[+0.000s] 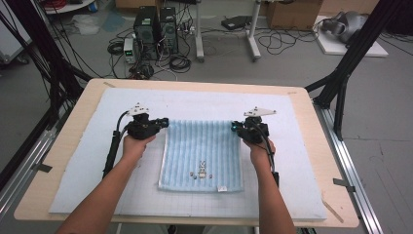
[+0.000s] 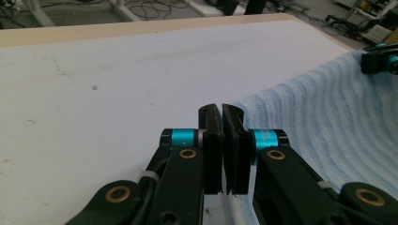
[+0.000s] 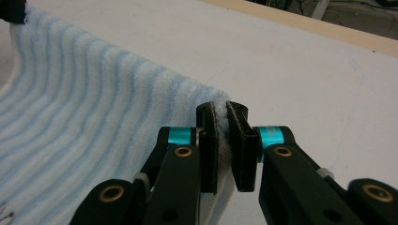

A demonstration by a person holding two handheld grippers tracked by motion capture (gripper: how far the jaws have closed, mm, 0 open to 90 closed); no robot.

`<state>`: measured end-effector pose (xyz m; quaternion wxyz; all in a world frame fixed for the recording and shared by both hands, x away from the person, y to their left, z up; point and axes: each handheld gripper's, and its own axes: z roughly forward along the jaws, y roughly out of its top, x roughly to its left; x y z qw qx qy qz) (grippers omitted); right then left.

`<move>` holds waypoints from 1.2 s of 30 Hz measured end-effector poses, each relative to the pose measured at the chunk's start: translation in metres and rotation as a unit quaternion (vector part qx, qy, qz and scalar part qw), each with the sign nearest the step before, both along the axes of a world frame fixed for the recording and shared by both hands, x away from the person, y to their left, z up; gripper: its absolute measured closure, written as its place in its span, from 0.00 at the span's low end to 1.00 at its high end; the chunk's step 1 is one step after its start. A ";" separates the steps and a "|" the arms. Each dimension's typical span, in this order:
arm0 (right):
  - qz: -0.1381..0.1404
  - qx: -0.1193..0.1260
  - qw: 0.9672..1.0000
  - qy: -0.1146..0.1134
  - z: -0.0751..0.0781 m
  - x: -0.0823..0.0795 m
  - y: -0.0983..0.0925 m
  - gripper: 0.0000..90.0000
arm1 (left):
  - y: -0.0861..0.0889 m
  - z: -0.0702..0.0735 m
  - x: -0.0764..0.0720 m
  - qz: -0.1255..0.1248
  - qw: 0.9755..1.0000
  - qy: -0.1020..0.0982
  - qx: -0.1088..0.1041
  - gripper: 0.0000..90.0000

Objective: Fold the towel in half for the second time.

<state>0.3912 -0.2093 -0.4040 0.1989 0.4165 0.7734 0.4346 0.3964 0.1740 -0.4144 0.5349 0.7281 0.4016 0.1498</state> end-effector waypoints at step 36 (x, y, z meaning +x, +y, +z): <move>0.054 0.004 0.998 -0.045 0.002 -0.095 -0.004 0.92 | 0.022 -0.006 -0.094 -0.070 0.997 -0.007 -0.024 0.97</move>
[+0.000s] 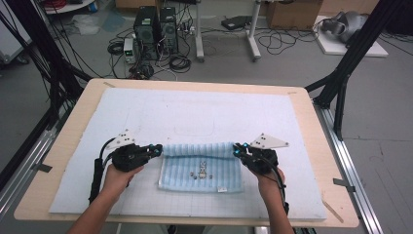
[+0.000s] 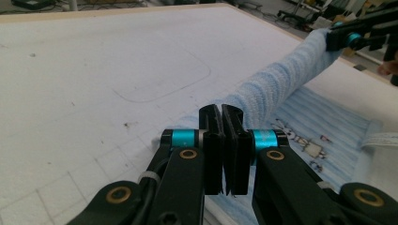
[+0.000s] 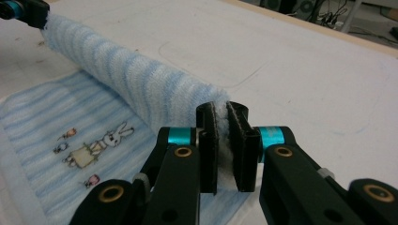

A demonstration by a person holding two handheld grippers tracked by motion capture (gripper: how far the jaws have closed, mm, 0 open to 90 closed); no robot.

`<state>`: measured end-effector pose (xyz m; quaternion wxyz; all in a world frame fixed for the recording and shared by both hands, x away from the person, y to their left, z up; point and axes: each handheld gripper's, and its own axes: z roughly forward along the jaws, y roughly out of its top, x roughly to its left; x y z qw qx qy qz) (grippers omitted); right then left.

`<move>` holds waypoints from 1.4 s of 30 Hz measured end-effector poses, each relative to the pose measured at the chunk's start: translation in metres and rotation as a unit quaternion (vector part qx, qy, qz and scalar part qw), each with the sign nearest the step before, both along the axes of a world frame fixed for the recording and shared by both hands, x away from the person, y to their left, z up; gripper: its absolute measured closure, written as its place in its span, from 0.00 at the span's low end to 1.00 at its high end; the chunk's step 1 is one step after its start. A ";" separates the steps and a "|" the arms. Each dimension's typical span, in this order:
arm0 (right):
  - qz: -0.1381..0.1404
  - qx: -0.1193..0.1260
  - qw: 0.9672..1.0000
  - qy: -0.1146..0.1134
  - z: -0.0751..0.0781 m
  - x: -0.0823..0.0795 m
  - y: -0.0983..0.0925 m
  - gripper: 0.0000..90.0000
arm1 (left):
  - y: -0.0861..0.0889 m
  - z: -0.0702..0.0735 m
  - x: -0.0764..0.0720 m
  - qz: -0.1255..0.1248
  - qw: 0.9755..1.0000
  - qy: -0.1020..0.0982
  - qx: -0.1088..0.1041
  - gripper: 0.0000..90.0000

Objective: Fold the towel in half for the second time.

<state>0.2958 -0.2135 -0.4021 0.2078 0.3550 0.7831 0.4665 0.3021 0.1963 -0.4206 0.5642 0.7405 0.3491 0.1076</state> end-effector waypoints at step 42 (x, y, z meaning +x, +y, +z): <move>-0.027 -0.016 0.999 0.005 -0.009 -0.049 0.001 0.57 | -0.008 -0.017 -0.024 -0.009 0.999 0.031 -0.016 0.76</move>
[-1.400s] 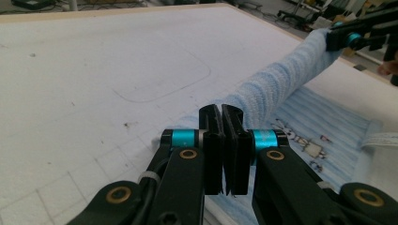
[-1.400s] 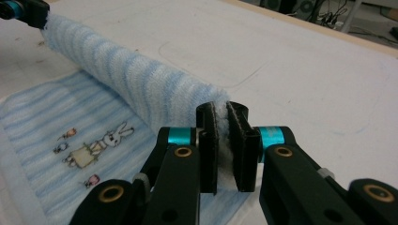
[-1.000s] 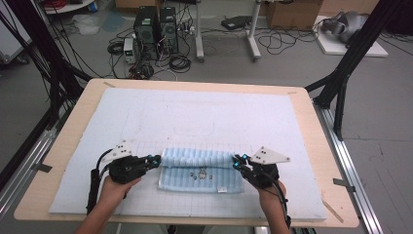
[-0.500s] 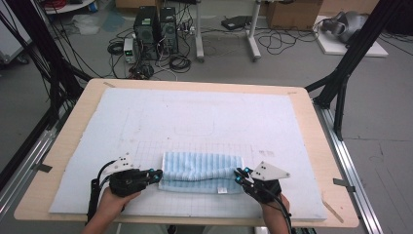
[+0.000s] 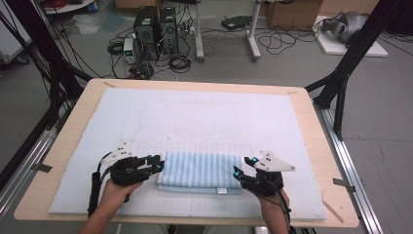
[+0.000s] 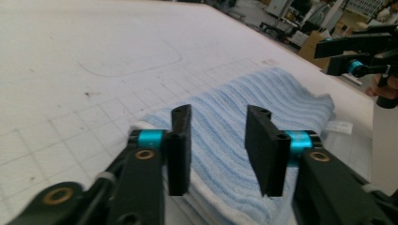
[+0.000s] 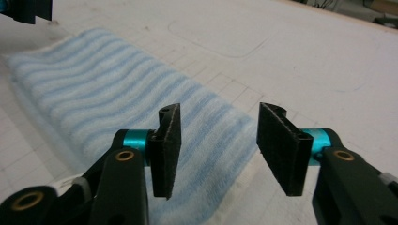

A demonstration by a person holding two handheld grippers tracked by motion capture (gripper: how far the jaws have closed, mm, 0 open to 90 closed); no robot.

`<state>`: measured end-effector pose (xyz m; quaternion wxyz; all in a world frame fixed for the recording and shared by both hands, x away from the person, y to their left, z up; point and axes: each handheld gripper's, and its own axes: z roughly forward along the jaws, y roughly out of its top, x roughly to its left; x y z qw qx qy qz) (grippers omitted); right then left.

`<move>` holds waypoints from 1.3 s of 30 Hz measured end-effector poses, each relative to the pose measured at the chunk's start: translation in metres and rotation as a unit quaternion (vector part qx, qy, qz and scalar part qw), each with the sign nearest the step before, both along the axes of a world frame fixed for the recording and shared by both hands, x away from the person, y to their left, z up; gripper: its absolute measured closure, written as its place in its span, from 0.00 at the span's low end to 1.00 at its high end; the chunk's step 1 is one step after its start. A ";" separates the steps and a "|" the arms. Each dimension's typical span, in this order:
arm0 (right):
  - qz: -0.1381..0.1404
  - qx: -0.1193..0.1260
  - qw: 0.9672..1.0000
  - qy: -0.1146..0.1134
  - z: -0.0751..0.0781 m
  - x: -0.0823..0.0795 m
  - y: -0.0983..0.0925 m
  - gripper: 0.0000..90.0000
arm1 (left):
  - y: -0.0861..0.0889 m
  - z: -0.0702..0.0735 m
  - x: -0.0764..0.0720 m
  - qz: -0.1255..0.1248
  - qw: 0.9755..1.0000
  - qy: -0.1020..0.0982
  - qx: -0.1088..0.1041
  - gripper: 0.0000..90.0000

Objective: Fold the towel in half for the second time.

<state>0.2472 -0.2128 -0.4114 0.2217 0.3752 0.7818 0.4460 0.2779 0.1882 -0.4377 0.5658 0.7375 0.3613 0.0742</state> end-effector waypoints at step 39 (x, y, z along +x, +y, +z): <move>-0.052 0.037 0.997 -0.031 0.006 -0.010 -0.052 0.13 | 0.038 0.021 -0.006 0.082 0.994 -0.074 -0.017 0.24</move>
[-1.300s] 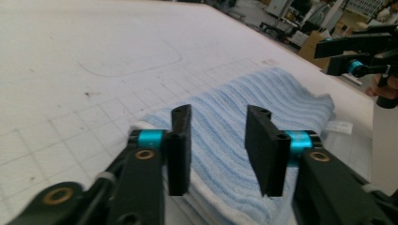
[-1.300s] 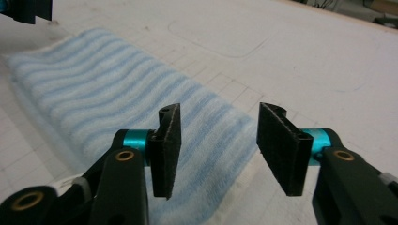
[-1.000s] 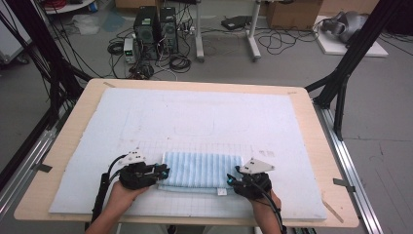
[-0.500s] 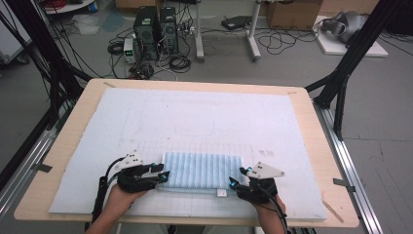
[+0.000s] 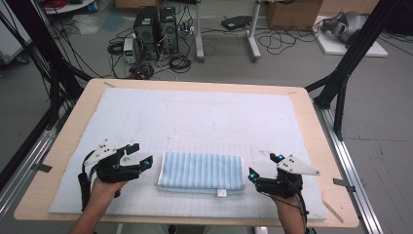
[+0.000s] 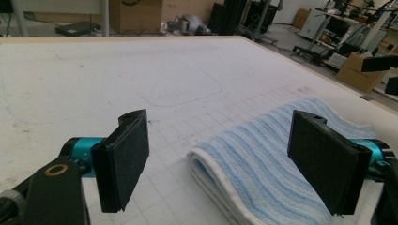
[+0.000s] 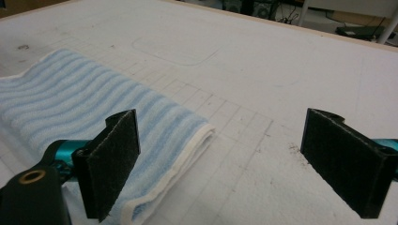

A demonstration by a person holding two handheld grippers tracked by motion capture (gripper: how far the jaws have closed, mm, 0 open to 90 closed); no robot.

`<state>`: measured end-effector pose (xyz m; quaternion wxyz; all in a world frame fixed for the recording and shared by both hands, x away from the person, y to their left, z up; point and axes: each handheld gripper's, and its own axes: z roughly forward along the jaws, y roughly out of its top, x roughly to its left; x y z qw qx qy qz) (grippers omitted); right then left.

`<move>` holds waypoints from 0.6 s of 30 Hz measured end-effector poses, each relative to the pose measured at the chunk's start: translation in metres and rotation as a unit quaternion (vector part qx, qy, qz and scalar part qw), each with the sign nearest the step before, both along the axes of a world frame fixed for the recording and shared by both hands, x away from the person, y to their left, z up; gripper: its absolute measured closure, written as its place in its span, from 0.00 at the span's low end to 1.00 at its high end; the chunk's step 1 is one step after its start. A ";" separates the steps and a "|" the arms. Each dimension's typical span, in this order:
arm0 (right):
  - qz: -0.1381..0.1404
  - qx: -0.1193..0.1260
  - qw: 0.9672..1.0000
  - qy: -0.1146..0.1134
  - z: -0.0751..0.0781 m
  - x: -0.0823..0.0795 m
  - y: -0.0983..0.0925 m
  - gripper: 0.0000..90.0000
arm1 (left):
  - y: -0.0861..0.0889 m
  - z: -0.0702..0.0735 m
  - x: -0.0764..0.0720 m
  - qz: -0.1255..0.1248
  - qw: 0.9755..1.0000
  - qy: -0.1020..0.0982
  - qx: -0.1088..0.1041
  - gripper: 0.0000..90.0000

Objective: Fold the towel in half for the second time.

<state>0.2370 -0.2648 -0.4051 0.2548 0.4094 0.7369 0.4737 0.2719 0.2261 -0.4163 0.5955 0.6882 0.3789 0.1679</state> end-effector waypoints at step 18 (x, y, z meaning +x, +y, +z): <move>-0.046 0.000 0.999 0.005 0.004 -0.006 -0.030 0.13 | 0.014 0.007 -0.003 0.018 1.000 -0.007 -0.008 0.24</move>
